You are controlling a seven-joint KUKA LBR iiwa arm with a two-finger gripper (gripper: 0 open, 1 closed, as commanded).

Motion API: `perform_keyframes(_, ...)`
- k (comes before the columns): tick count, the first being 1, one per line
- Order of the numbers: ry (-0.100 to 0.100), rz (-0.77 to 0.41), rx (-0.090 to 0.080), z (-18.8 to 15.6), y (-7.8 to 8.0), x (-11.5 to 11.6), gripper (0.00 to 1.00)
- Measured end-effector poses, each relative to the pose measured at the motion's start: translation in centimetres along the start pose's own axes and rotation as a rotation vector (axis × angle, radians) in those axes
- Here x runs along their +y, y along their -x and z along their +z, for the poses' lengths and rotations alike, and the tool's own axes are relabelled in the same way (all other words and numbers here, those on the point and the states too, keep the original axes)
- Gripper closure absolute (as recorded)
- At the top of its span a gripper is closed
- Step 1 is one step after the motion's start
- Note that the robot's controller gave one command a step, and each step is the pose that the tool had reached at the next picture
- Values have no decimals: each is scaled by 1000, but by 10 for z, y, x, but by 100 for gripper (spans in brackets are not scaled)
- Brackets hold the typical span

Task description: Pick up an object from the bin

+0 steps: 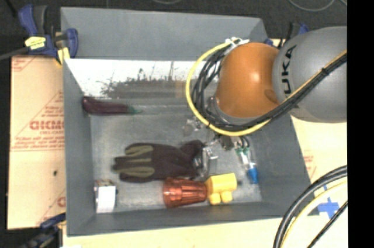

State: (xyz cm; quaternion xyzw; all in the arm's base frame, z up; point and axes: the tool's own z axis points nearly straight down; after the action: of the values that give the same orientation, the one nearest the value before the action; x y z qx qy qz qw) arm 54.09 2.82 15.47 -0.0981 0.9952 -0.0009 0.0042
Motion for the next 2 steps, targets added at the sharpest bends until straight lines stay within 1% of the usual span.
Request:
perform_keyframes(1, 1, 200, 3, 49, 1, -2, 0)
perform_keyframes(2, 1, 184, -4, 82, -2, -2, 100)
